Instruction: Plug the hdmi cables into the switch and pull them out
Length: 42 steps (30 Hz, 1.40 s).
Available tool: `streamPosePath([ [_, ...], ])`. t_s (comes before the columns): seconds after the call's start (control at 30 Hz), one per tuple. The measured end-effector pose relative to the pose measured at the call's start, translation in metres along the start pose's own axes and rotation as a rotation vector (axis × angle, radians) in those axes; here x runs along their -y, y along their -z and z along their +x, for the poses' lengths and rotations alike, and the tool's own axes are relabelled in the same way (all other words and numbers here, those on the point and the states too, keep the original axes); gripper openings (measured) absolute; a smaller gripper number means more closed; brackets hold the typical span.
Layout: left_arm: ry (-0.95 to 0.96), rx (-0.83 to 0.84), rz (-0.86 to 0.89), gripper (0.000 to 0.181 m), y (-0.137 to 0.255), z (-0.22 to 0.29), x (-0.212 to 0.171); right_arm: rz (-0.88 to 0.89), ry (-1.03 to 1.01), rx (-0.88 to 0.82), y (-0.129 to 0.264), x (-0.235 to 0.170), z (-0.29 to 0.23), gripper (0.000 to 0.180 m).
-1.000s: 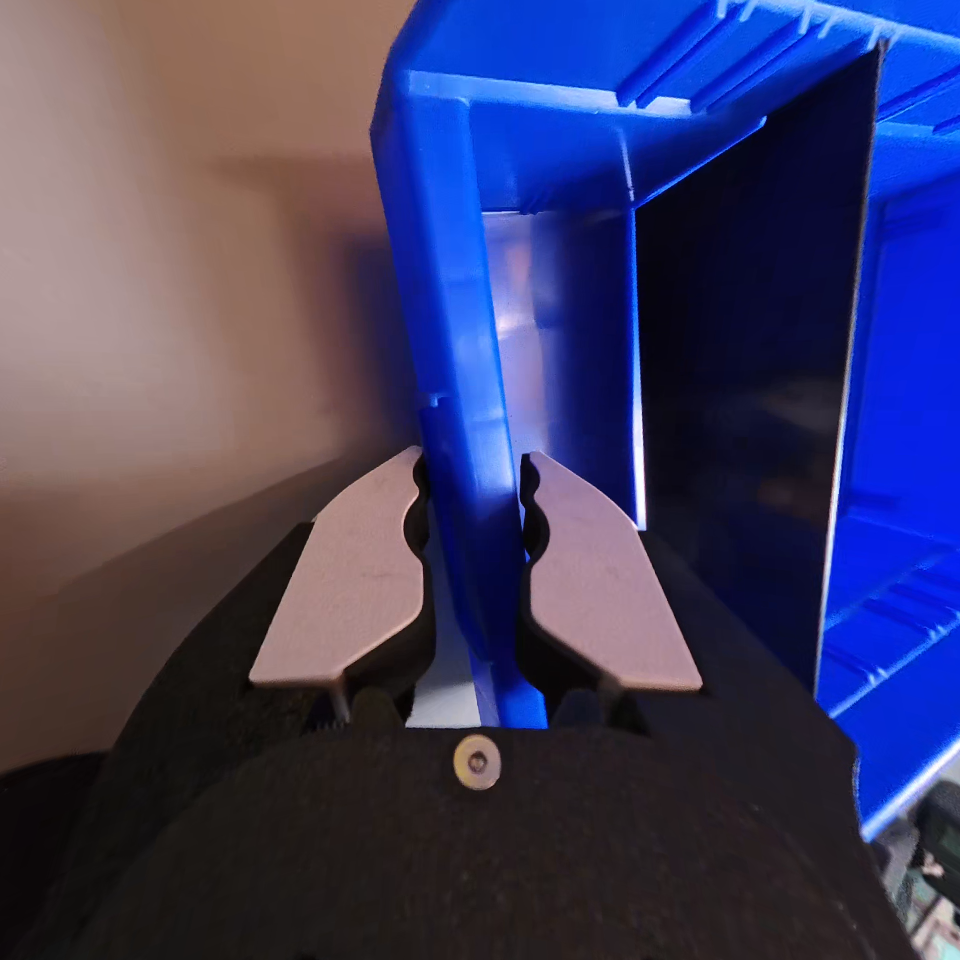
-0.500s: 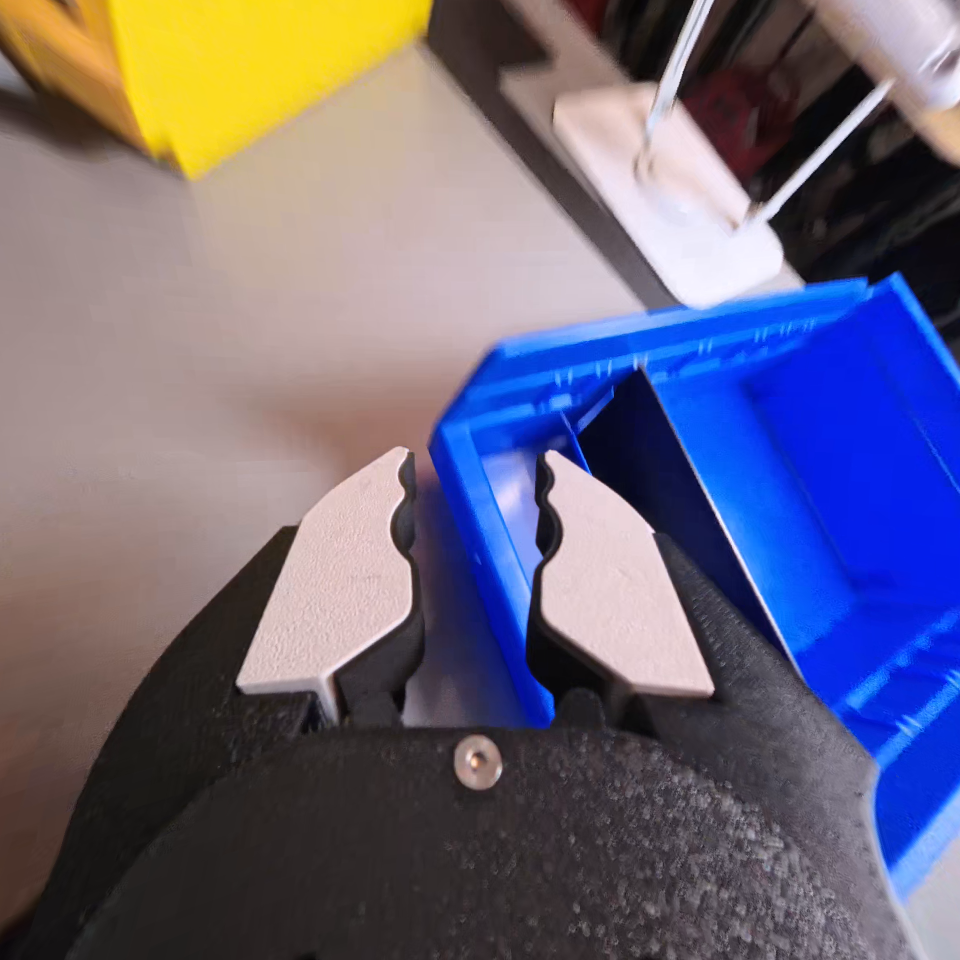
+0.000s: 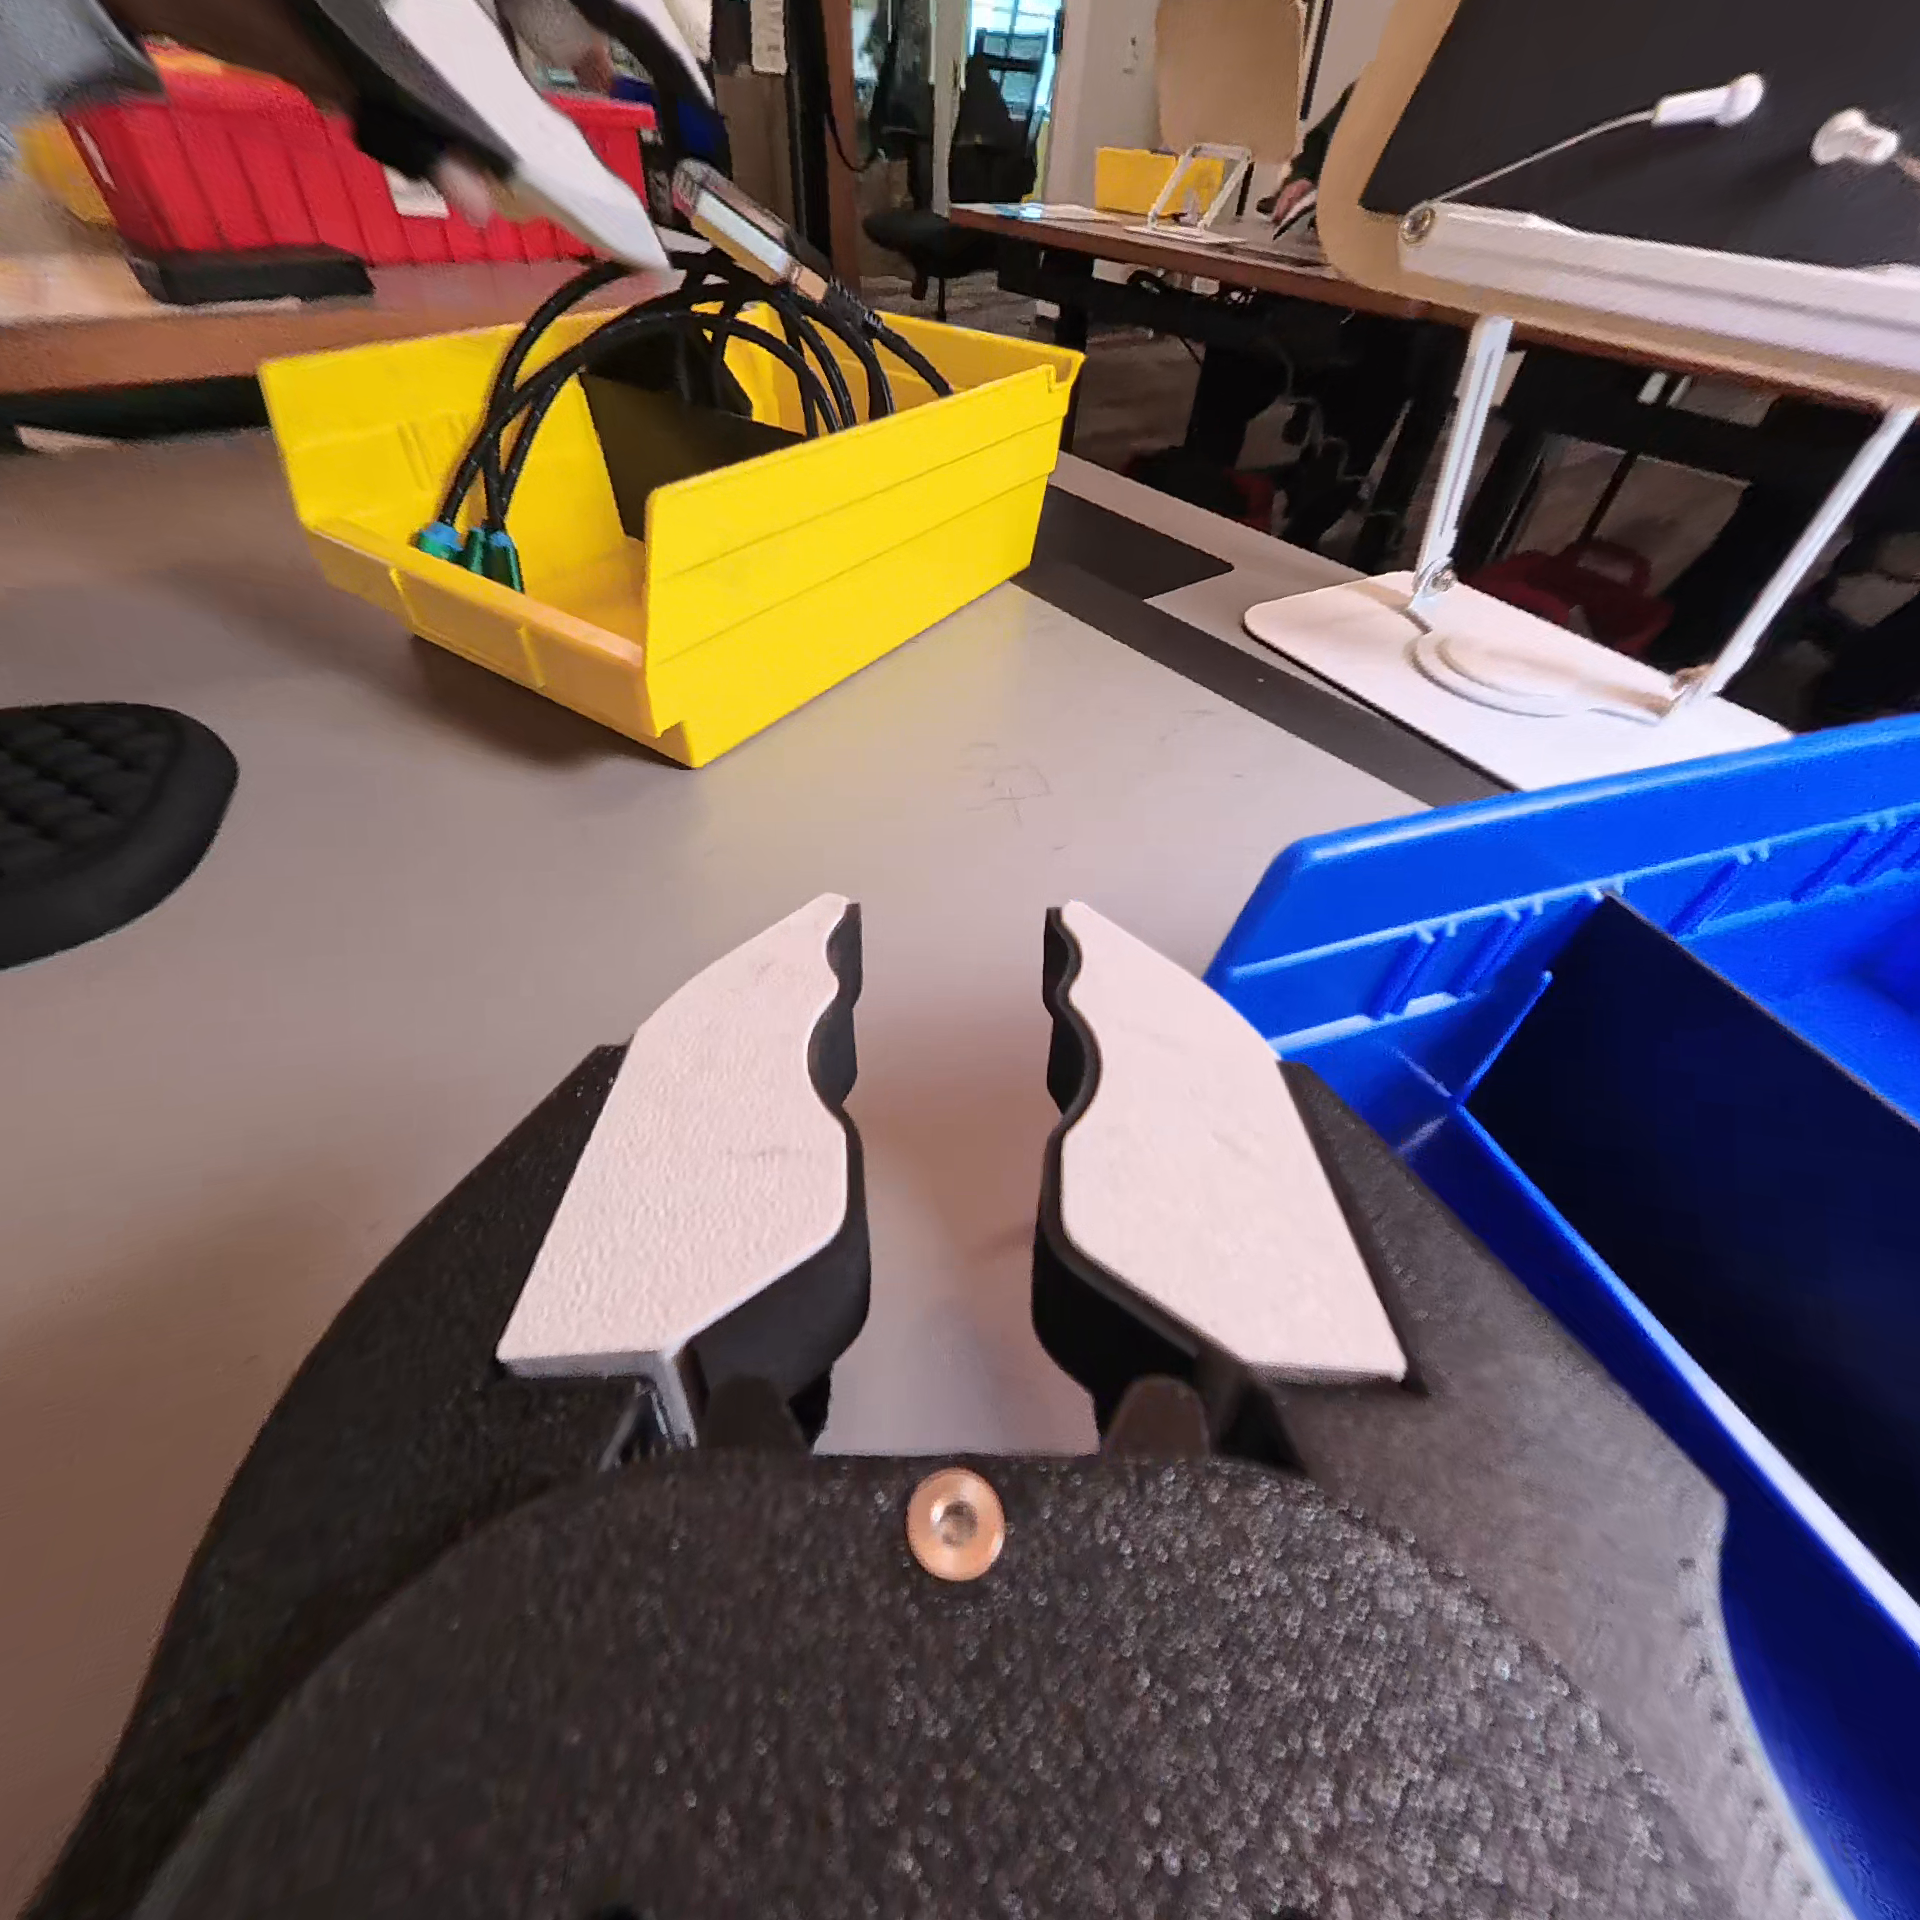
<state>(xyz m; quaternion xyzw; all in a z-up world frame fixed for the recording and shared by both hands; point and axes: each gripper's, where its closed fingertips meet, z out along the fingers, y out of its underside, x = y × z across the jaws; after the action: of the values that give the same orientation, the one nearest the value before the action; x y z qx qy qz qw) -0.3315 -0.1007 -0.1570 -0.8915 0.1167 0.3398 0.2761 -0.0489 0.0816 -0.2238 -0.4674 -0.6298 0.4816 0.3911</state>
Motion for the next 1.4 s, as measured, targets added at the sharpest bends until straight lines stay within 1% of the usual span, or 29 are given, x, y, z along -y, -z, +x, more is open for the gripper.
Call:
streamPosePath([
  [0.03, -0.029, 0.007, -0.031, 0.06, -0.01, -0.001, -0.004, 0.009, -0.028, 0.007, 0.002, 0.0, 0.001, 0.032],
  [0.13, -0.143, 0.057, -0.094, 0.055, -0.032, -0.009, -0.012, 0.035, -0.107, 0.027, 0.006, 0.0, 0.003, 0.03],
  [0.2, -0.191, 0.065, -0.094, 0.044, -0.038, -0.013, -0.009, 0.05, -0.151, 0.043, 0.008, 0.002, 0.005, 0.029],
  [0.23, -0.199, 0.043, -0.077, 0.035, -0.037, -0.012, -0.005, 0.054, -0.172, 0.054, 0.008, 0.002, 0.006, 0.028],
  [0.3, -0.195, 0.005, -0.06, 0.028, -0.034, -0.014, 0.001, 0.059, -0.208, 0.077, 0.008, 0.002, 0.005, 0.027],
  [0.43, -0.21, -0.001, -0.077, 0.023, -0.029, -0.032, 0.006, 0.051, -0.242, 0.114, 0.006, 0.001, 0.0, 0.026],
  [0.63, -0.244, 0.07, -0.07, 0.022, -0.016, -0.066, 0.019, 0.037, -0.203, 0.134, 0.006, 0.0, -0.007, 0.024],
  [0.73, -0.248, 0.128, -0.036, 0.022, 0.003, -0.087, 0.036, 0.042, -0.195, 0.139, 0.007, 0.001, -0.008, 0.024],
  [0.83, -0.248, 0.219, -0.008, 0.022, 0.032, -0.116, 0.055, 0.046, -0.2, 0.143, 0.007, 0.002, -0.008, 0.023],
  [0.9, -0.211, 0.26, 0.02, 0.022, 0.054, -0.133, 0.068, 0.051, -0.199, 0.14, 0.008, 0.003, -0.007, 0.023],
  [1.03, -0.145, 0.393, 0.1, 0.022, 0.103, -0.168, 0.092, 0.059, -0.195, 0.127, 0.009, 0.004, -0.006, 0.022],
  [1.17, -0.04, 0.48, 0.21, 0.022, 0.152, -0.192, 0.11, 0.068, -0.182, 0.109, 0.009, 0.008, -0.004, 0.022],
  [1.27, 0.082, 0.48, 0.36, 0.022, 0.185, -0.193, 0.13, 0.127, -0.17, 0.106, 0.011, 0.033, -0.007, 0.022],
  [1.33, 0.165, 0.437, 0.48, 0.022, 0.199, -0.184, 0.146, 0.188, -0.166, 0.144, 0.013, 0.062, -0.017, 0.022],
  [1.4, 0.233, 0.371, 0.587, 0.022, 0.204, -0.167, 0.163, 0.247, -0.148, 0.201, 0.014, 0.096, -0.033, 0.022],
])
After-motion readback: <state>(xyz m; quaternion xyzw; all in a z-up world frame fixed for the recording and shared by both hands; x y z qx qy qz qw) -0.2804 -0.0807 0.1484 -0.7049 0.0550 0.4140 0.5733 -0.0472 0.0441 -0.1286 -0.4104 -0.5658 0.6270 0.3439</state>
